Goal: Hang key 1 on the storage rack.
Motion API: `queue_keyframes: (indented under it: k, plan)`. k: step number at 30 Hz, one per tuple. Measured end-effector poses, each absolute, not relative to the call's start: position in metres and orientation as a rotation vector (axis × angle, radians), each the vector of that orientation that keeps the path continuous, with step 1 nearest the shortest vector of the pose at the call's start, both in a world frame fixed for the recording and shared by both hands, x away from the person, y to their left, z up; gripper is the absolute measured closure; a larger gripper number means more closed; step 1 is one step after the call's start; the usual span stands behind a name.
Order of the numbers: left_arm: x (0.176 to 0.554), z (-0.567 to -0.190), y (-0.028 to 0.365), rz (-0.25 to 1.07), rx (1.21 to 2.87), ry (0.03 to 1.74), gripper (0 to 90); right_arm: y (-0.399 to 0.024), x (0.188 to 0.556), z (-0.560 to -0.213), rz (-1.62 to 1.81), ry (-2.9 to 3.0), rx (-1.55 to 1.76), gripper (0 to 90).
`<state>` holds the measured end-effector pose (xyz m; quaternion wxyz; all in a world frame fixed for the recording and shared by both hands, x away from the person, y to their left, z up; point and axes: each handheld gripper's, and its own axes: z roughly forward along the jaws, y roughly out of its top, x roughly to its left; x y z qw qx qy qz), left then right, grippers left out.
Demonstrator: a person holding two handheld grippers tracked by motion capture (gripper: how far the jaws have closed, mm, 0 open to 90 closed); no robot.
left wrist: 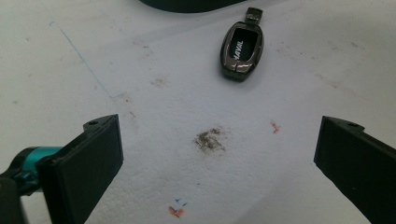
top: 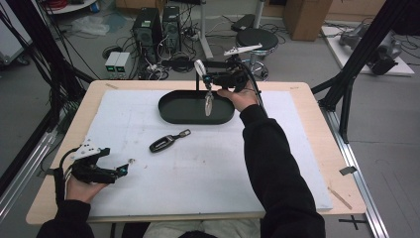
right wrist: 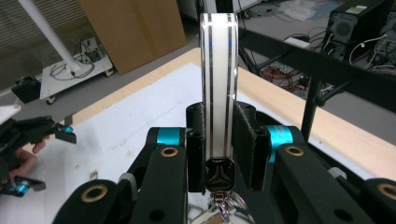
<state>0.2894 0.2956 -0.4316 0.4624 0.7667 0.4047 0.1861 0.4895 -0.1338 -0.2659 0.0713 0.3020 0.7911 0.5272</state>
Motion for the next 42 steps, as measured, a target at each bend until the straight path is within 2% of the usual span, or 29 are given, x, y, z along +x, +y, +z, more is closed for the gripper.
queue_keyframes:
  k: [24,42]
  plan:
    - [0.294,-0.433,0.298,0.441,1.878,1.003,1.8,-0.116,0.541,-0.232,1.549,2.256,0.909,75.8]
    - [0.297,-0.433,0.298,0.443,1.871,1.004,1.7,-0.129,0.576,-0.248,1.631,2.140,1.099,75.8]
